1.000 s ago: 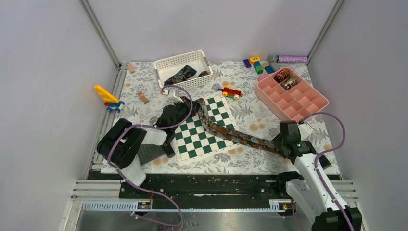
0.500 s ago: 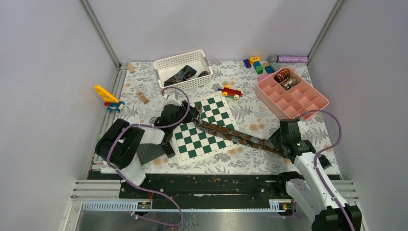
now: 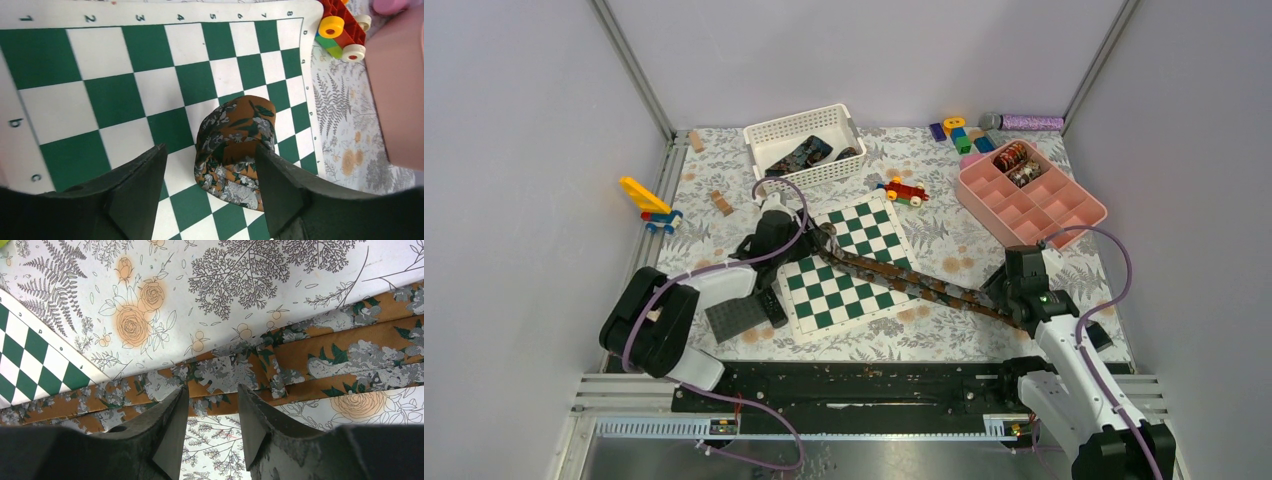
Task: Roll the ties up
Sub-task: Flatten out the tie at the center of the board.
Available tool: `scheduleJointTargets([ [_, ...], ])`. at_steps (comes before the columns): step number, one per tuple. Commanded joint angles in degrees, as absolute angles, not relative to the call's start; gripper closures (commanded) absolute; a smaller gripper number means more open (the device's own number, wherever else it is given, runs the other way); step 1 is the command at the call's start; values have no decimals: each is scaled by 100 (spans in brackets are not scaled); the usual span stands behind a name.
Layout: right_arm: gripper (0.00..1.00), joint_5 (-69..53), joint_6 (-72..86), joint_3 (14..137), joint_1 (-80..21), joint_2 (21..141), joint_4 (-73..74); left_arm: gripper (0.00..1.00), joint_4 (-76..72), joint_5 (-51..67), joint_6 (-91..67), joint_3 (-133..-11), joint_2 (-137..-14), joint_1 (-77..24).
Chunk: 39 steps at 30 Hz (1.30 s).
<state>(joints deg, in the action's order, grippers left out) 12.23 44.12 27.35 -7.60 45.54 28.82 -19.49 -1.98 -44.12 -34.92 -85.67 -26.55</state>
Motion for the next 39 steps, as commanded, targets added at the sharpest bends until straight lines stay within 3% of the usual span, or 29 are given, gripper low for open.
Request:
scheduleJointTargets([
  [1, 52, 1075, 4319, 2824, -738, 4583, 2699, 34, -1016, -723, -4149, -3810, -8175, -2622],
  [9, 52, 1021, 4207, 2858, -740, 4580, 2635, 41, -214, -1078, -4071, -3735, -7509, -2628],
  [14, 52, 666, 3897, 2888, -738, 4589, 2420, 40, -97, -1151, -4165, -3567, -7038, -2544],
  [17, 53, 503, 3864, 2955, -737, 4724, 2378, 41, -234, -925, -4230, -3629, -7185, -2427],
  [24, 58, -367, 3757, 3180, -796, 5303, 2218, 53, -410, -449, -4182, -4151, -7959, -2408],
  [39, 52, -449, 3633, 3974, -1708, 6420, 2325, 49, -174, -236, -4070, -4441, -8410, -2357],
])
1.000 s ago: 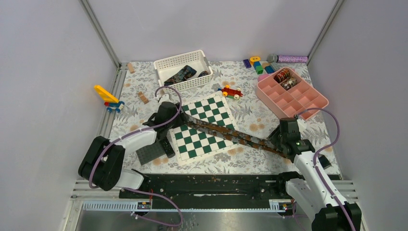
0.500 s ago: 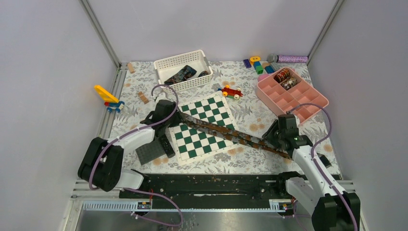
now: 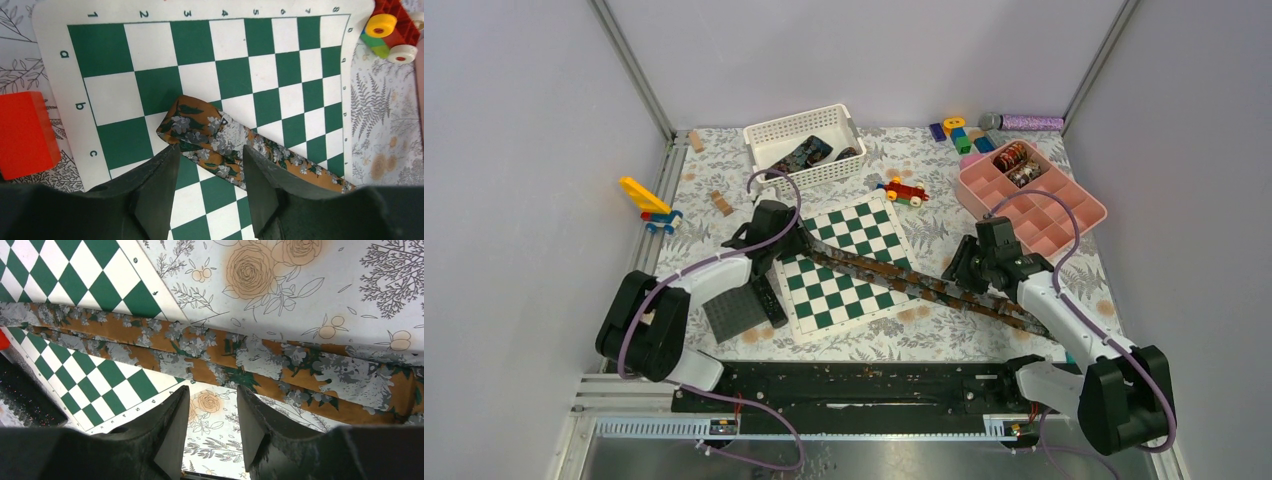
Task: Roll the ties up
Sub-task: Flatten out the tie at the center of the board.
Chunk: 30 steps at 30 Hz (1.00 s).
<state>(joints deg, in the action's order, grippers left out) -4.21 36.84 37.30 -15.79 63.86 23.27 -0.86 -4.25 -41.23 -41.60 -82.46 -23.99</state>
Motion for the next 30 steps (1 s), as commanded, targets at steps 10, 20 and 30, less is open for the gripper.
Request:
scheduleJointTargets([
  [10, 53, -613, 3573, 4053, -1854, 6809, 2218, 51, -284, -92, -4219, -4533, -8724, -2347],
  [20, 53, -601, 3734, 4008, -1933, 6908, 2053, 56, -959, -57, -4769, -4178, -8853, -2338],
  [30, 53, -581, 3788, 3996, -1931, 6871, 2012, 62, -1436, -31, -5192, -3851, -9011, -2338],
])
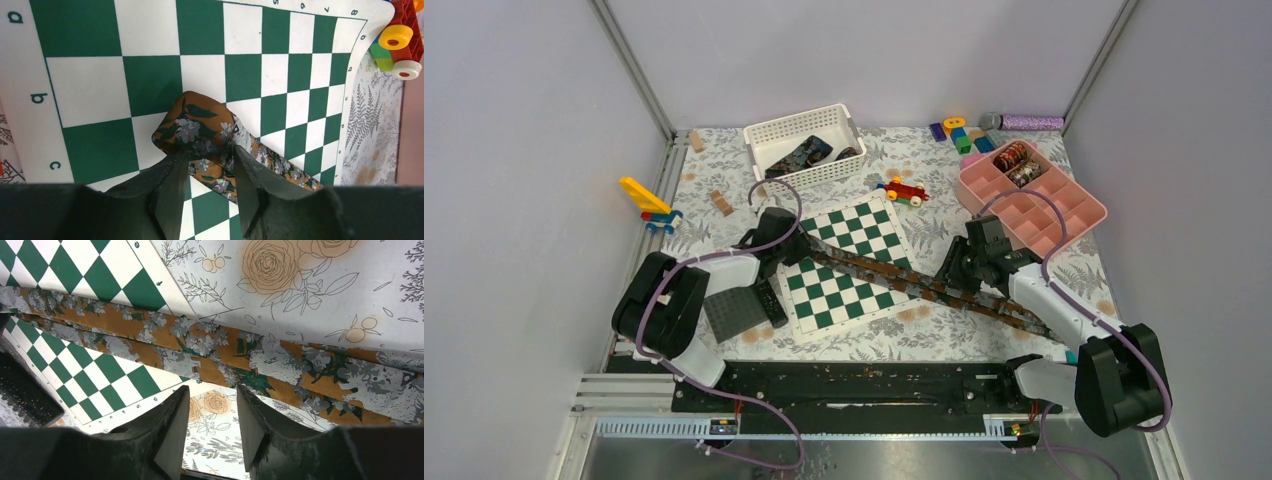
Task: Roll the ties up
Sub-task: Flatten out the tie at the center of the board.
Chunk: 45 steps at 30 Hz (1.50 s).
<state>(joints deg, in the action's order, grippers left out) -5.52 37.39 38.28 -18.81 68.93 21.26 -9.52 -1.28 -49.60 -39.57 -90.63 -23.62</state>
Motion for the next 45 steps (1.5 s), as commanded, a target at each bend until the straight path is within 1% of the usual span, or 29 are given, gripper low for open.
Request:
scheduleJointTargets([
  [1, 53, -579, 3796, 3988, -1933, 6873, 1998, 62, -1481, -32, -5238, -3797, -8979, -2338],
  [7, 53, -631, 3825, 3929, -1939, 6950, 1897, 65, -1727, -273, -5500, -3611, -8880, -2338],
  [14, 53, -668, 3765, 3975, -1934, 6949, 1907, 78, -1860, -354, -5546, -3594, -8933, -2338],
  [27, 53, -567, 3542, 4355, -2043, 7518, 2556, 95, -2101, -224, -5493, -3535, -9101, -2338],
  [32, 53, -469, 3566, 4471, -2163, 7985, 2613, 97, -2197, -109, -5462, -3507, -9142, -2338],
  [39, 54, 152, 3743, 4439, -2224, 8266, 2403, 98, -2274, -26, -5441, -3536, -9190, -2338],
  [45, 56, 22, 3788, 4508, -2232, 7904, 2565, 99, -2285, 123, -5414, -3560, -9194, -2335],
])
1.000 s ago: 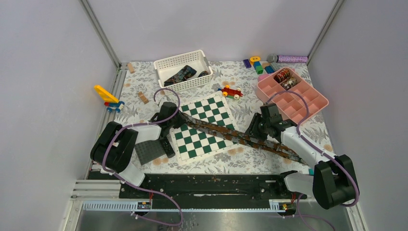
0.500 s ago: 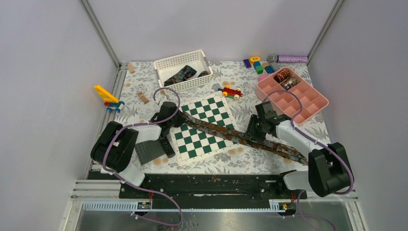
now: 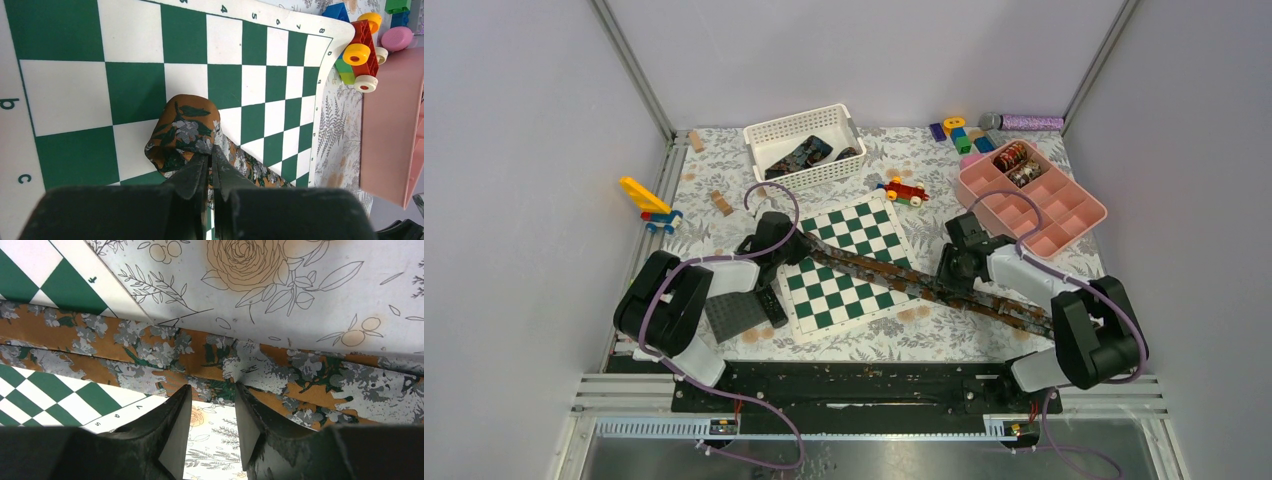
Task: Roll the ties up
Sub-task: Flatten out the tie at the center of the board.
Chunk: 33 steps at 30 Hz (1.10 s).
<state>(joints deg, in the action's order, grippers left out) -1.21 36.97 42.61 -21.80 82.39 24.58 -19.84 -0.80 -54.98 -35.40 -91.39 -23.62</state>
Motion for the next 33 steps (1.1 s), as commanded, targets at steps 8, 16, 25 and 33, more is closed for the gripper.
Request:
scheduleJointTargets([
  [8, 56, 216, 3674, 4773, -2232, 7861, 2740, 99, -2285, 132, -5382, -3530, -9157, -2336],
  [16, 55, 307, 3603, 4852, -2230, 8600, 2666, 100, -2315, 158, -5375, -3521, -9155, -2338],
  [25, 65, 239, 3620, 4649, -2232, 8909, 2425, 100, -2338, 176, -5346, -3494, -9148, -2338],
  [33, 88, 213, 3629, 4512, -2232, 8896, 2300, 100, -2338, 176, -5340, -3490, -9141, -2337],
])
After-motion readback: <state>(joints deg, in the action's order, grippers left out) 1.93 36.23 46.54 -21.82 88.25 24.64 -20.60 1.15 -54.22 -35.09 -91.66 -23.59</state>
